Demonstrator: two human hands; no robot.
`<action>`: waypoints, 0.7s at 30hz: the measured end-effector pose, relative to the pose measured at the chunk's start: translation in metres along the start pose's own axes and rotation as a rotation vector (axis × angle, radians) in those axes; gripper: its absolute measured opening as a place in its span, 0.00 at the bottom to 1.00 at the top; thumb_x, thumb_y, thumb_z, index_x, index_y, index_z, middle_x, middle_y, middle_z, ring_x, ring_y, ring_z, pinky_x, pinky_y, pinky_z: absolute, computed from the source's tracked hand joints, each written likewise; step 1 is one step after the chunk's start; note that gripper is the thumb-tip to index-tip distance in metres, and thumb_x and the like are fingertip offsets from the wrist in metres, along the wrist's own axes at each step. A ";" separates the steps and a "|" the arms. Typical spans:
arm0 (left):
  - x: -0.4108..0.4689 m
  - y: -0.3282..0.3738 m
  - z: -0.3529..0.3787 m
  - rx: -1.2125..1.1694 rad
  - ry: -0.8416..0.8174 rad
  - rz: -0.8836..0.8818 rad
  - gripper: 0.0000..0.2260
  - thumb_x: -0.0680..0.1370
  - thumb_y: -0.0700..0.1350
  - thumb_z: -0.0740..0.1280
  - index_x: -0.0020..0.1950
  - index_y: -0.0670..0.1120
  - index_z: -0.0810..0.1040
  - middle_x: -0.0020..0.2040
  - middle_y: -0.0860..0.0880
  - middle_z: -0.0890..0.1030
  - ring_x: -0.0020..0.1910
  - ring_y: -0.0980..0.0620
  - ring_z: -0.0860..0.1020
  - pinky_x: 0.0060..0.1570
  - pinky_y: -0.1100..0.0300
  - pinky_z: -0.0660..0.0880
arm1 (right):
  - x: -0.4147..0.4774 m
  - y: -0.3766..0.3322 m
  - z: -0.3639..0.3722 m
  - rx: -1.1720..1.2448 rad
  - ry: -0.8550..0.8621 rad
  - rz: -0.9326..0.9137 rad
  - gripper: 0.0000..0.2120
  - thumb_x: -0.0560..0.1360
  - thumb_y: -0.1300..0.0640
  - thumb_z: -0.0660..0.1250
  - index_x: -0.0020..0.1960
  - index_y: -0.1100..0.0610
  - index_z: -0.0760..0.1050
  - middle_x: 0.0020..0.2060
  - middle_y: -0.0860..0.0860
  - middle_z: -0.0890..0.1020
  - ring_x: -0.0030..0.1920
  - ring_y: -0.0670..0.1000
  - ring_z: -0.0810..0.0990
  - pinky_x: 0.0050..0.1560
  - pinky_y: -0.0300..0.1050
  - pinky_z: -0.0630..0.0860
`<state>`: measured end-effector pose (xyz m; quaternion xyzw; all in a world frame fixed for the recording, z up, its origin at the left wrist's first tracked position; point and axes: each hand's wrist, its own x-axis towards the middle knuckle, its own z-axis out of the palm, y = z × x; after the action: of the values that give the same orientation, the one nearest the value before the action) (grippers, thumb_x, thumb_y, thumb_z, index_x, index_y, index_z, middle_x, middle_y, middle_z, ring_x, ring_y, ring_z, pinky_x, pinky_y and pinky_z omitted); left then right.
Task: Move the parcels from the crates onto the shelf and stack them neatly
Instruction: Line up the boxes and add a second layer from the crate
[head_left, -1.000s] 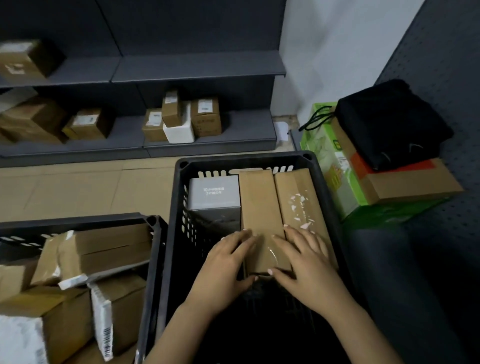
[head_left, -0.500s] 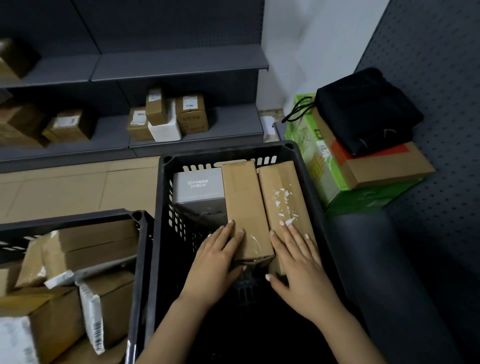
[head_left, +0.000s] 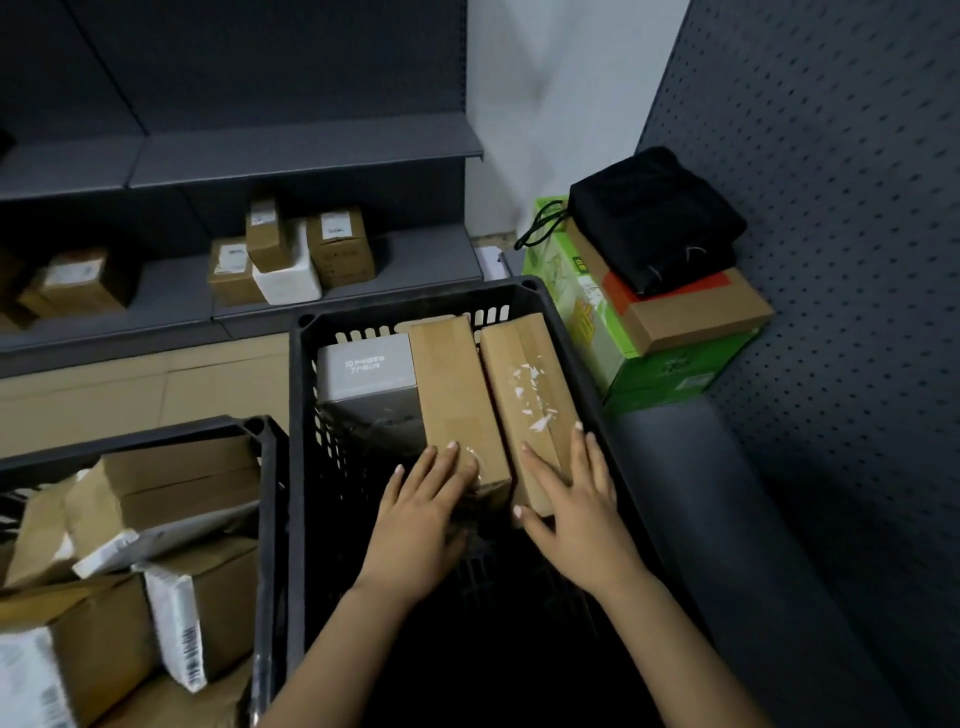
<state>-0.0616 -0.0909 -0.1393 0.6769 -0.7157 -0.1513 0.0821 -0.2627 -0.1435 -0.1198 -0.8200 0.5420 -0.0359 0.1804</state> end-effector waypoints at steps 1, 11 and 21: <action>-0.001 0.000 -0.001 -0.003 0.008 -0.016 0.38 0.67 0.48 0.73 0.75 0.55 0.62 0.77 0.51 0.60 0.75 0.47 0.60 0.70 0.48 0.55 | 0.001 -0.002 0.002 -0.016 -0.009 0.001 0.32 0.78 0.40 0.58 0.77 0.36 0.45 0.75 0.56 0.29 0.74 0.55 0.29 0.75 0.56 0.46; -0.002 0.020 0.000 -0.056 0.035 -0.104 0.35 0.77 0.50 0.64 0.78 0.56 0.47 0.78 0.56 0.42 0.77 0.53 0.41 0.73 0.57 0.40 | -0.001 -0.002 0.003 0.004 0.078 -0.031 0.34 0.74 0.43 0.63 0.77 0.41 0.53 0.78 0.55 0.39 0.77 0.60 0.41 0.71 0.59 0.58; -0.026 0.024 -0.017 -0.085 0.064 0.083 0.34 0.75 0.47 0.67 0.78 0.55 0.55 0.79 0.51 0.51 0.78 0.52 0.47 0.71 0.62 0.37 | -0.057 -0.042 -0.003 0.209 0.134 0.269 0.50 0.66 0.43 0.73 0.78 0.48 0.47 0.76 0.59 0.54 0.74 0.59 0.54 0.71 0.50 0.59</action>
<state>-0.0770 -0.0663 -0.1130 0.6471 -0.7330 -0.1562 0.1401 -0.2499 -0.0782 -0.0949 -0.7127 0.6509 -0.1222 0.2311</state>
